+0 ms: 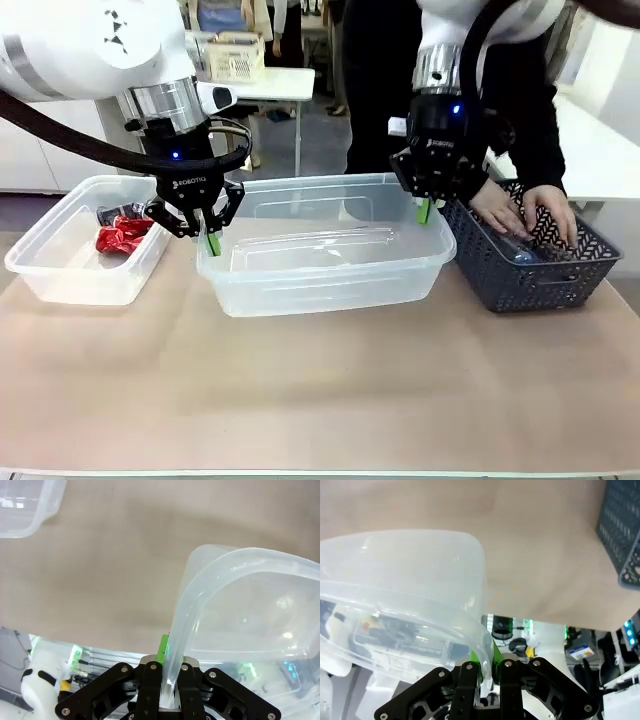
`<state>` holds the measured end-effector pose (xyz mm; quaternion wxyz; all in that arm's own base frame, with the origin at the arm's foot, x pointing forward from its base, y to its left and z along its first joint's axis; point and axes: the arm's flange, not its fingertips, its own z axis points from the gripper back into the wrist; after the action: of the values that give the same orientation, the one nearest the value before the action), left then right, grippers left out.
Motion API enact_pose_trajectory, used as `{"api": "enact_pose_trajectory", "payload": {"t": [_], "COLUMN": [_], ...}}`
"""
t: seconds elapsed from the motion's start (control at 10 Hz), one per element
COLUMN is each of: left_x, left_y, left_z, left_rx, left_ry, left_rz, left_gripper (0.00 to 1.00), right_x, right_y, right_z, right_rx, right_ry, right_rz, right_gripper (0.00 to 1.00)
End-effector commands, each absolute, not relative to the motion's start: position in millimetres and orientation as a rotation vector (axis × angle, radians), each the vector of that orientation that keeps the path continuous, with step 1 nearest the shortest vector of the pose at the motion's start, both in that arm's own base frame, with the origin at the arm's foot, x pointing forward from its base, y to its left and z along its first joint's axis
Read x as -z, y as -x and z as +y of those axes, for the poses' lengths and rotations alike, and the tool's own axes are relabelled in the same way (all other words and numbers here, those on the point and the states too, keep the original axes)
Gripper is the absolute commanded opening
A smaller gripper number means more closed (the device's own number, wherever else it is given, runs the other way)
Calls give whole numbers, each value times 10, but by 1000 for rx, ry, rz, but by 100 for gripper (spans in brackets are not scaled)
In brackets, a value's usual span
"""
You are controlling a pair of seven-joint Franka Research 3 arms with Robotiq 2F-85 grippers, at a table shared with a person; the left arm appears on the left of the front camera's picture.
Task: Sort the waste into each basket.
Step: Pick up the Organizing box on the right side of the table and lift it.
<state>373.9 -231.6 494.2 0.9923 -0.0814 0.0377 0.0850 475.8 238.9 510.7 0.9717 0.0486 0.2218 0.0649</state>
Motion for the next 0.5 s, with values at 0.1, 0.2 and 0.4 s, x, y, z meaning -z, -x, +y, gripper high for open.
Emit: {"api": "enact_pose_trajectory", "payload": {"t": [0.1, 0.2, 0.4], "left_x": [-4945, -4963, -5028], "left_y": [-3711, -3694, -3610], "left_z": [-2352, -2340, -2336], "left_rx": [-182, -165, -136], "left_ry": [255, 283, 322], "left_rz": [60, 54, 31], "left_gripper": [4, 4, 4], "right_x": [-5241, -5170, -5030], "right_y": [-4216, -4085, -4097], "right_z": [2303, 2248, 2180], "right_rx": [-54, -31, 35], "right_ry": [-71, -74, -95], "right_rz": [502, 511, 511], "right_gripper": [6, 6, 6]}}
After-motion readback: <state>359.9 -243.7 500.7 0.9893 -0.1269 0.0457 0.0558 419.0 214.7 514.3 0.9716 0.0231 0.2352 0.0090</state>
